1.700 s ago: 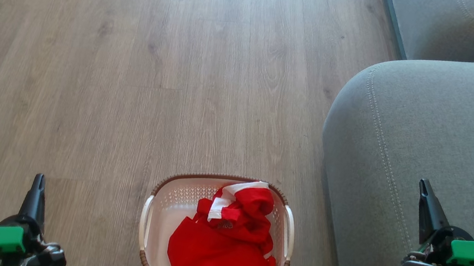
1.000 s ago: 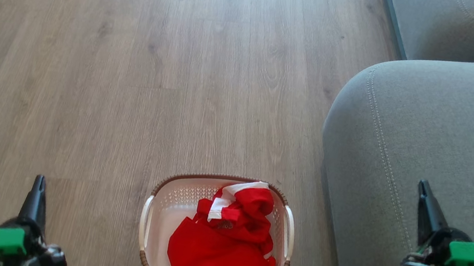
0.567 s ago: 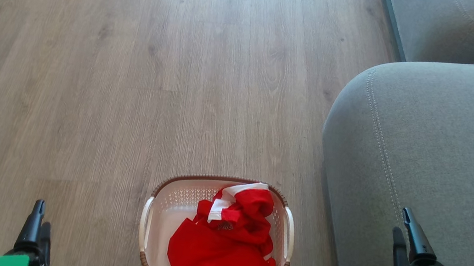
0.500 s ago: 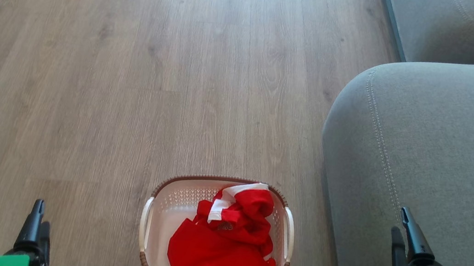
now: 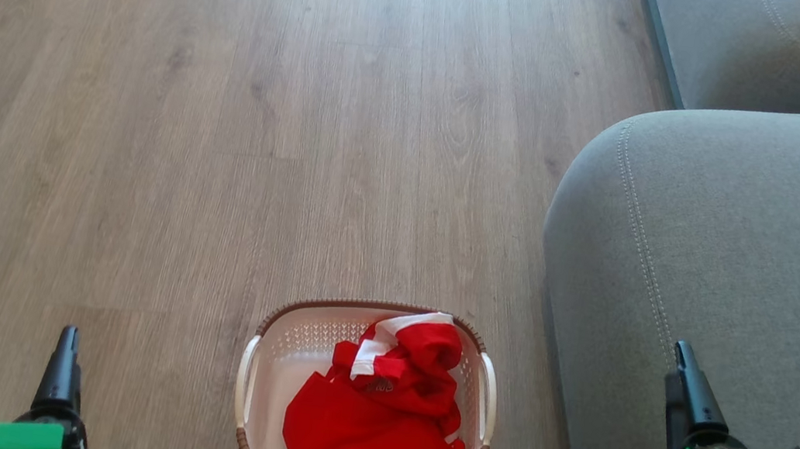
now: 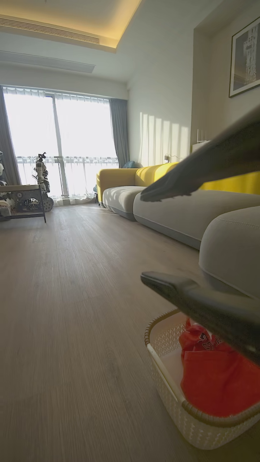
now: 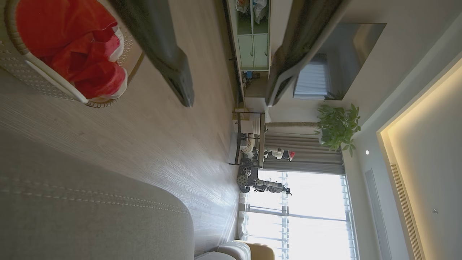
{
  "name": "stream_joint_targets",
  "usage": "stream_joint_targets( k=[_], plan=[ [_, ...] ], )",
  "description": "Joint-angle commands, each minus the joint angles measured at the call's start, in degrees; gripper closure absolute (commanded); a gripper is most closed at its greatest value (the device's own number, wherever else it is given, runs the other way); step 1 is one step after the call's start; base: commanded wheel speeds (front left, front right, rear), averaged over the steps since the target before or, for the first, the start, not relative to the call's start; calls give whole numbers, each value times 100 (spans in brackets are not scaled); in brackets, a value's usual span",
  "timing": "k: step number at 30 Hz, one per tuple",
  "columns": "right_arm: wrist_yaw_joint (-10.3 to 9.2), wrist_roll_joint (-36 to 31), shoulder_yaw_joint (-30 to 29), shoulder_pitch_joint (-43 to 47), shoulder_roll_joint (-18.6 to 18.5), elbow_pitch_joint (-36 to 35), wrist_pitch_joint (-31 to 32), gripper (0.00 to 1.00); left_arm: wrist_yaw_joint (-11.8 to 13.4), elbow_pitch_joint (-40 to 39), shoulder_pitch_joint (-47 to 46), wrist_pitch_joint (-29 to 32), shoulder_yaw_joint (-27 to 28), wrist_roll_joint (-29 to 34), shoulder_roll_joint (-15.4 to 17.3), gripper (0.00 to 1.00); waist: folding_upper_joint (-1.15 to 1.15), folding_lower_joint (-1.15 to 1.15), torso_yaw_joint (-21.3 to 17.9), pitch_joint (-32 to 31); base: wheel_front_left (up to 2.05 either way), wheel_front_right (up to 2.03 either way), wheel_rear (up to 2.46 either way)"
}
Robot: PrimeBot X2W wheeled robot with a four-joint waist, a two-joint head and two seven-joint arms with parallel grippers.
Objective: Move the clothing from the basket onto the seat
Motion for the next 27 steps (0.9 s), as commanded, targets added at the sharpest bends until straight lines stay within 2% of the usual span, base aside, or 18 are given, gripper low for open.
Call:
stream_joint_targets(
  k=[1,19,27],
  plan=[
    [0,-185,-75,-250,-17,-196,-35,0,16,-224,-73,-46,34,112,51,0,0,0,1,-2,0,0,0],
    [0,-2153,-294,-187,216,-436,-60,0,181,-526,39,-349,-113,1425,63,0,0,0,16,-77,0,0,0],
    [0,-2965,-399,-145,320,-391,-71,0,207,-562,132,-483,-175,2267,69,0,0,0,21,-118,0,0,0]
  ],
)
